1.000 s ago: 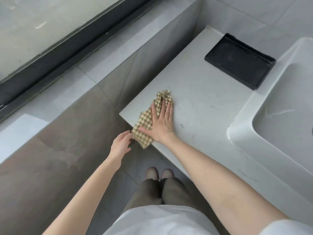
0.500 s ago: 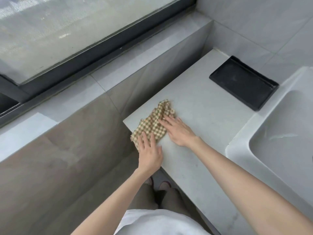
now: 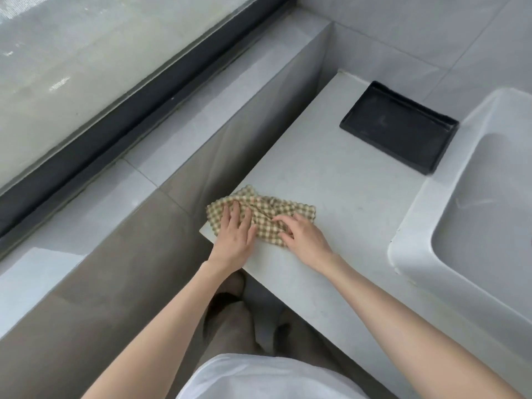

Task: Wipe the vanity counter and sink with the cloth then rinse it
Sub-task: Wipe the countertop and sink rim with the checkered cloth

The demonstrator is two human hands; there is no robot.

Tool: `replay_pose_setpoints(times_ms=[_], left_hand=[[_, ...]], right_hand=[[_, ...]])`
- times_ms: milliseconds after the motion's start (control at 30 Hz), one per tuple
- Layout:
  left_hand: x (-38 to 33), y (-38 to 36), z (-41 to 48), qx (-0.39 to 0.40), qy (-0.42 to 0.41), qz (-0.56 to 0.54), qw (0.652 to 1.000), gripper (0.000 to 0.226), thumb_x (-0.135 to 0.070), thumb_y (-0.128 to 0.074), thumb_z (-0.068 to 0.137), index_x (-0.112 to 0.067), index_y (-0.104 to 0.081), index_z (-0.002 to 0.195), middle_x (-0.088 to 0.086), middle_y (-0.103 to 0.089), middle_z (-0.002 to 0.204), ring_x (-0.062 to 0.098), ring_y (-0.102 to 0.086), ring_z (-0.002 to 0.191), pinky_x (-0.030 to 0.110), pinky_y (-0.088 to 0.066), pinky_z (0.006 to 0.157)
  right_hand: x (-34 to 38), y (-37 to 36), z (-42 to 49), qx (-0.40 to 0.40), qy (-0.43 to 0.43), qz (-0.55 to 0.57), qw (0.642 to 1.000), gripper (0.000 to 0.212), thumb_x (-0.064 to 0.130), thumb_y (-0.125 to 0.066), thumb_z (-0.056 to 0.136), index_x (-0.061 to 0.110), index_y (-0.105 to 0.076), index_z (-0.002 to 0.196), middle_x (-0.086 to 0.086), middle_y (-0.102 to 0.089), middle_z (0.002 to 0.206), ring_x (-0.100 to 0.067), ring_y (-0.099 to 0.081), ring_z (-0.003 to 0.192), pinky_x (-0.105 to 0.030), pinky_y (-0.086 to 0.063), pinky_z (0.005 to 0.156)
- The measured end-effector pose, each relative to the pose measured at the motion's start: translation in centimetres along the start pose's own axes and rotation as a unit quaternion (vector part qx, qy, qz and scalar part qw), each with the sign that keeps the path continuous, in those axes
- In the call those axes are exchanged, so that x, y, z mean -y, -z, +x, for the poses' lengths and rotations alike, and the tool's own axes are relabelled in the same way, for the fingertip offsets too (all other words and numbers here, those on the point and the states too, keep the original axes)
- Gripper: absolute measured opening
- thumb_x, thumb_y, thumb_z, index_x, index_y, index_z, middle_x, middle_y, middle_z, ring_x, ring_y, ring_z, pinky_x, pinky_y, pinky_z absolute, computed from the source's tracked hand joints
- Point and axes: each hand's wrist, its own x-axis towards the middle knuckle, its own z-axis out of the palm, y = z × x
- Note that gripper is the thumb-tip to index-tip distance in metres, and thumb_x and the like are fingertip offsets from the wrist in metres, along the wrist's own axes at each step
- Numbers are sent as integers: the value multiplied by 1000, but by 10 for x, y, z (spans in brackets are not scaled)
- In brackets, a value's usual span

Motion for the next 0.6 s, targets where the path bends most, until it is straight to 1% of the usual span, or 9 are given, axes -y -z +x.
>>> replay_pose_setpoints(times_ms=[33, 67, 167, 233, 300, 367, 433, 533, 600], left_hand=[[3, 4, 10, 11, -3, -25, 1000, 54, -36, -17, 102, -14, -10, 150, 12, 10, 158, 31, 18, 143, 39, 9, 117], [4, 8, 19, 20, -18, -33, 999, 53, -37, -19, 102, -18, -9, 151, 9, 13, 158, 28, 20, 143, 36, 11, 116], [7, 23, 50, 47, -97, -8, 994, 49, -35, -20, 102, -27, -13, 150, 6, 13, 158, 27, 19, 144, 30, 16, 111], [7, 32, 74, 63, -142, 11, 988, 47, -34, -20, 103, -31, -15, 149, 4, 12, 158, 27, 18, 144, 28, 15, 110], [1, 40, 97, 80, -181, 22, 980, 46, -34, -20, 103, -31, -15, 149, 3, 12, 158, 26, 17, 144, 29, 13, 112], [-7, 46, 118, 96, -208, 29, 973, 47, -34, -19, 103, -29, -15, 149, 5, 11, 158, 27, 17, 145, 32, 9, 115], [-16, 50, 140, 106, -226, 39, 968, 47, -33, -19, 103, -27, -15, 149, 7, 10, 159, 28, 15, 145, 36, 5, 118], [-33, 55, 173, 118, -245, 46, 961, 47, -32, -19, 103, -24, -15, 149, 9, 10, 158, 29, 15, 145, 37, 5, 118], [-45, 59, 193, 124, -252, 50, 958, 48, -33, -18, 103, -23, -15, 149, 9, 10, 158, 29, 15, 145, 37, 6, 117]], right_hand=[[1, 0, 4, -17, -13, 3, 1000, 35, 23, -53, 95, 31, -54, 128, 0, -50, 105, -17, -53, 85, -31, -46, 71], [0, 1, 8, -33, -29, 7, 999, 34, 22, -52, 96, 31, -54, 129, -1, -49, 105, -16, -51, 86, -31, -45, 72], [-6, 6, 24, -89, -88, 23, 992, 35, 21, -49, 97, 33, -55, 130, -1, -47, 102, -16, -50, 87, -30, -43, 71], [-13, 11, 37, -119, -133, 18, 984, 36, 23, -49, 98, 37, -55, 131, 2, -41, 96, -14, -45, 82, -27, -37, 68], [-20, 16, 48, -137, -171, 14, 976, 37, 26, -48, 98, 41, -52, 132, 1, -37, 90, -14, -43, 77, -25, -33, 66], [-26, 22, 58, -139, -196, 7, 971, 39, 27, -45, 99, 43, -47, 135, -1, -35, 90, -17, -44, 75, -26, -35, 67], [-31, 28, 68, -132, -221, -1, 966, 41, 27, -42, 100, 42, -41, 139, -2, -35, 92, -21, -45, 76, -30, -39, 69], [-40, 40, 87, -128, -247, -6, 960, 43, 27, -38, 102, 37, -35, 144, -7, -35, 98, -29, -50, 77, -32, -42, 76], [-50, 49, 101, -127, -255, -6, 959, 44, 27, -37, 102, 36, -33, 145, -14, -40, 107, -35, -56, 85, -35, -45, 80]])
